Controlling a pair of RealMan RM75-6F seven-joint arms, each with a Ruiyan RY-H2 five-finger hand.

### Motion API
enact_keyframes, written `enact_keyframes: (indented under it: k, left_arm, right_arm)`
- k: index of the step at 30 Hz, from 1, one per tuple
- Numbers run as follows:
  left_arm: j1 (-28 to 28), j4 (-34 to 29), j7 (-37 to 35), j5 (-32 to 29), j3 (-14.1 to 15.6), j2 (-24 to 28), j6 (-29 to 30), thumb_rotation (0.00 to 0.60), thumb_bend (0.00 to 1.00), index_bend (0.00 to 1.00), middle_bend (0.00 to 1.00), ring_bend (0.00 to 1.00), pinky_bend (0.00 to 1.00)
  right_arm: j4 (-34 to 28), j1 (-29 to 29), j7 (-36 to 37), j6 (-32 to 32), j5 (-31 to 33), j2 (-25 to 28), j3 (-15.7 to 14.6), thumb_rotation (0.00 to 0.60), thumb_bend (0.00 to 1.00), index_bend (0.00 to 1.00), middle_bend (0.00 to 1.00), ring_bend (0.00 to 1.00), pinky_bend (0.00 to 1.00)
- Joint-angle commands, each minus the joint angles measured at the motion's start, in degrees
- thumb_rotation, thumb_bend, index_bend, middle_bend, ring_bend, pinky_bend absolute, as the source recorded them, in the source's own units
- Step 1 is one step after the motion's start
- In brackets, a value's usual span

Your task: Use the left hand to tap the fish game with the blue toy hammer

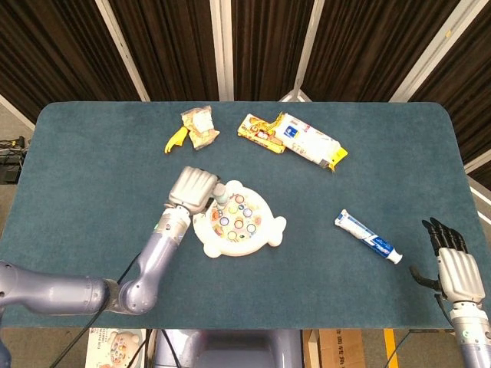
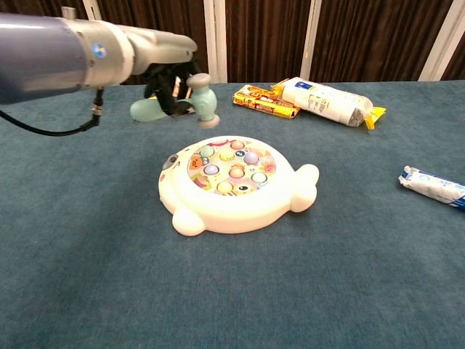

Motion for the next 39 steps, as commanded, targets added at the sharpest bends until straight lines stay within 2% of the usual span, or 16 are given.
enact_keyframes:
  k: [1, 5, 10, 14, 19, 25, 32, 39]
  left_arm:
    - [5.1, -3.4, -4.3, 4.7, 4.2, 4.5, 1.2, 0.6, 0.84, 0.64, 0.58, 0.45, 0.58]
    - [10.0, -3.1, -9.6, 10.5, 8.6, 6.9, 0.7, 0.6, 0.84, 0.64, 0.58, 0.45, 0.58]
    - [15.4, 0.0, -16.3, 17.2, 13.2, 7.4, 0.0, 0.6, 0.84, 0.64, 0.57, 0.45, 0.58]
    - [18.1, 3.0, -20.6, 21.4, 15.2, 6.8, -1.1, 0.6, 0.84, 0.64, 0.57, 0.45, 0.58]
    - [19.7, 7.3, -22.6, 26.4, 17.7, 5.6, -2.9, 0.6, 0.84, 0.63, 0.57, 0.45, 0.58]
    - [21.2, 12.3, -25.2, 30.1, 18.6, 2.9, -4.9, 0.6, 0.84, 0.63, 0.57, 0.45, 0.57]
    - [22.4, 16.5, -26.7, 32.9, 18.3, 0.0, -5.8, 0.6, 0.83, 0.62, 0.57, 0.44, 0.57]
    - [23.3, 18.8, -27.5, 34.7, 17.7, -1.6, -6.4, 0.6, 0.74, 0.58, 0.53, 0.42, 0.54]
  right_arm:
    - [-0.1, -0.1, -0.5, 0.4, -0.4, -0.1, -0.1, 0.6, 0.31, 0.0, 0.0, 0.0, 0.0]
    - [-0.2, -0.1, -1.0, 0.6, -0.5, -0.2, -0.2, 0.6, 0.31, 0.0, 0.0, 0.0, 0.0]
    - [-0.2, -0.2, -1.2, 0.7, -0.5, -0.3, -0.3, 0.6, 0.31, 0.0, 0.0, 0.0, 0.0]
    - [-0.3, -0.2, -1.4, 0.8, -0.5, -0.3, -0.3, 0.6, 0.31, 0.0, 0.0, 0.0, 0.0]
    - [-0.3, -0.2, -1.4, 0.7, -0.3, -0.4, -0.3, 0.6, 0.31, 0.0, 0.0, 0.0, 0.0]
    - [-0.3, -0.2, -1.5, 0.7, -0.3, -0.4, -0.2, 0.6, 0.31, 0.0, 0.0, 0.0, 0.0]
    - [-0.3, -0.2, -1.5, 0.6, -0.1, -0.4, -0.2, 0.6, 0.31, 0.0, 0.0, 0.0, 0.0]
    - [-0.3, -0.2, -1.5, 0.6, 0.0, -0.4, -0.2, 0.6, 0.31, 0.0, 0.0, 0.0, 0.0]
